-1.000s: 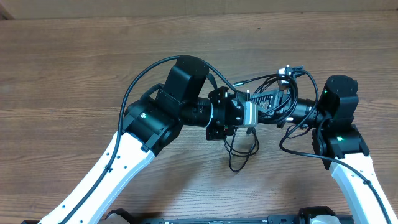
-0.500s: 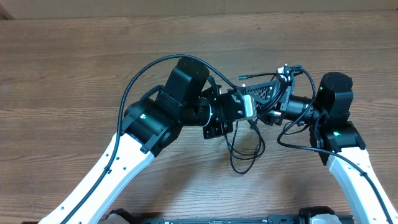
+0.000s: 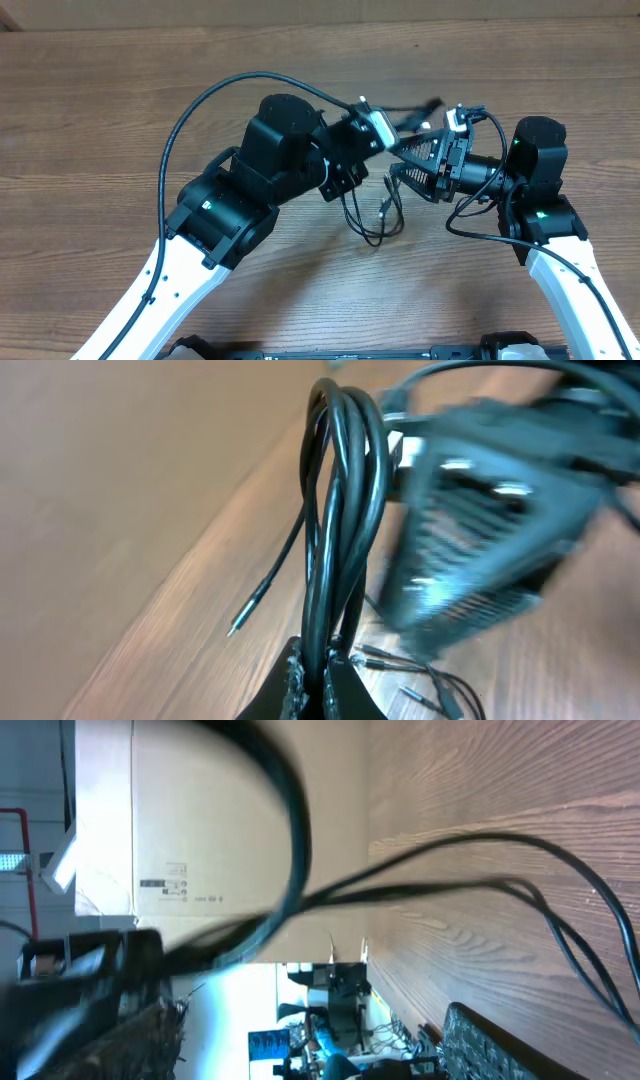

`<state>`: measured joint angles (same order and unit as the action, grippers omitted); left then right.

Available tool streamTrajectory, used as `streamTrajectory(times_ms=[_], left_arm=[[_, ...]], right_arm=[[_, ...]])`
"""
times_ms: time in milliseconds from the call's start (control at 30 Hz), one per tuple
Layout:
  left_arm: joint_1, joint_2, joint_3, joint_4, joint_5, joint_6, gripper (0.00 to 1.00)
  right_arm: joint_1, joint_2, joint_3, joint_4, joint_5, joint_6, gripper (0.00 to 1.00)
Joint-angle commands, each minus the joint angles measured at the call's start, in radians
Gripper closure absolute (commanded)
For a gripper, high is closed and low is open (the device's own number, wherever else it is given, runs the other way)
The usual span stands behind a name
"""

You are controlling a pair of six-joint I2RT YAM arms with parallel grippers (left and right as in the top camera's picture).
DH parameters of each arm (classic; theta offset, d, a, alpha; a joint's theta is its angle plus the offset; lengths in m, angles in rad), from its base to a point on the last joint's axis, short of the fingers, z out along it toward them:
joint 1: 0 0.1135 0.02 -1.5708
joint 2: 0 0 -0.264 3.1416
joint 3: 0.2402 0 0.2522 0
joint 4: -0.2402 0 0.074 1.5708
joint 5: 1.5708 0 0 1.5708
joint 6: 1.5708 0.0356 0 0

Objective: Untangle cables

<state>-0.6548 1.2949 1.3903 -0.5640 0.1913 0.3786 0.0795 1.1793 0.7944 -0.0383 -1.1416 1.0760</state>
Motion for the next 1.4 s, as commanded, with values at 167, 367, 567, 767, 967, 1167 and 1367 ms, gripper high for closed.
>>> streamTrajectory(times_ms=[167,367,567,767,967,1167,1367], left_arm=[[-0.007,-0.022,0.014,-0.048,-0.166,-0.090,0.96],[-0.007,-0.021,0.014,-0.179,-0.177,0.060,0.96],[-0.008,-0.021,0.014,-0.240,-0.152,0.158,0.96],[-0.008,-0.020,0.014,-0.256,-0.060,0.198,0.96],[-0.034,-0.018,0.014,-0.241,-0.014,0.222,0.96],[-0.047,0.008,0.014,-0.224,-0.014,0.217,0.96],[-0.046,0.010,0.014,-0.116,-0.035,0.045,0.96]], right_arm=[[0.003,-0.001,0.003,0.011,-0.027,-0.008,0.13],[0.003,-0.001,0.003,0.106,-0.026,0.077,0.13],[0.003,0.000,0.003,0.142,0.008,0.106,0.13],[0.003,0.000,0.003,0.142,0.029,0.106,0.20],[0.004,0.000,0.003,0.141,0.029,0.106,0.52],[0.004,0.000,0.003,0.137,0.028,0.102,0.69],[0.004,0.000,0.003,0.134,0.022,0.098,0.92]])
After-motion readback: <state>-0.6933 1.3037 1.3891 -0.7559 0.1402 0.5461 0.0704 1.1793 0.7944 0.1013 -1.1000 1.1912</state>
